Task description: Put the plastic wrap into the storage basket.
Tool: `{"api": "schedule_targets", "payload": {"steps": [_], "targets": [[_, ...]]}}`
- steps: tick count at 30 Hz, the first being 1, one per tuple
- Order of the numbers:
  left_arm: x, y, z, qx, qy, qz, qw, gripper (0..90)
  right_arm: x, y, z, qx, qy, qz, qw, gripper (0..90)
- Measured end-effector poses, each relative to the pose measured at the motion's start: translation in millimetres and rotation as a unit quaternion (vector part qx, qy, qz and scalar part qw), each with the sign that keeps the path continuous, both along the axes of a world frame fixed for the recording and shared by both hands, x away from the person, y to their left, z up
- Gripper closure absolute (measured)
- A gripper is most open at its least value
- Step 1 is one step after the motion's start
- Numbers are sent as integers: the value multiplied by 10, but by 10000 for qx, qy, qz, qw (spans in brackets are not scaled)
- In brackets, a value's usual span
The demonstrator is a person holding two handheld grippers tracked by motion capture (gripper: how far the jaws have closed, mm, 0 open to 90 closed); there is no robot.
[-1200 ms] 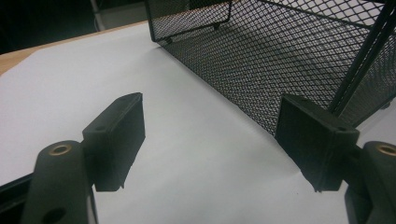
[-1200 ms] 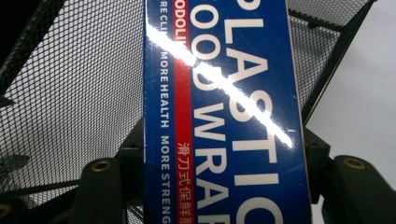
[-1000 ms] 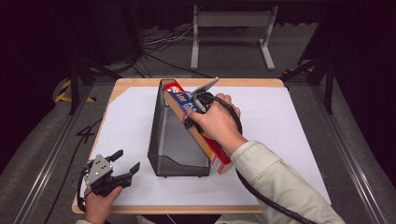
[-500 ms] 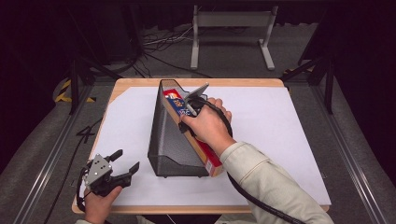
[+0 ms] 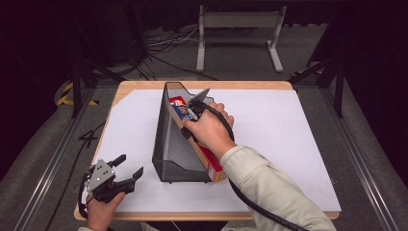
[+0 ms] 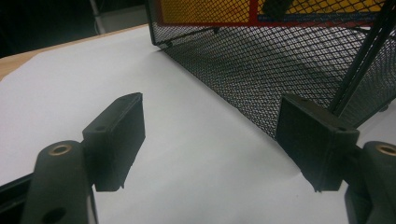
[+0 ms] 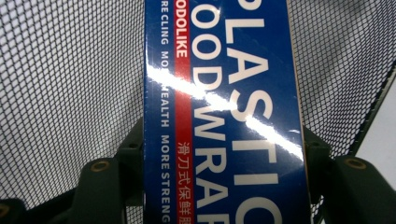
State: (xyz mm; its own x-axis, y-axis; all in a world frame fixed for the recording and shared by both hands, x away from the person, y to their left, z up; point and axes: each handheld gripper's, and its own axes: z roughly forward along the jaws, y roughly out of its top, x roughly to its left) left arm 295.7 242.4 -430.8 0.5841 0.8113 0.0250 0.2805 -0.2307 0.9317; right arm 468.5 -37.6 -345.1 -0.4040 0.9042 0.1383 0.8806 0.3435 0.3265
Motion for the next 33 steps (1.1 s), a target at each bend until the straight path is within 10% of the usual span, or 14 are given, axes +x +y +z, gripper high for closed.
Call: {"api": "schedule_targets", "payload": {"steps": [13, 33], "targets": [[-15, 21, 13, -29, -66, 50, 10000, 249, 34, 102, -91, -406, 193, 79, 9990, 389], [15, 7, 6, -12, -21, 16, 10000, 250, 44, 2, -117, -217, 51, 390, 9990, 246]]}}
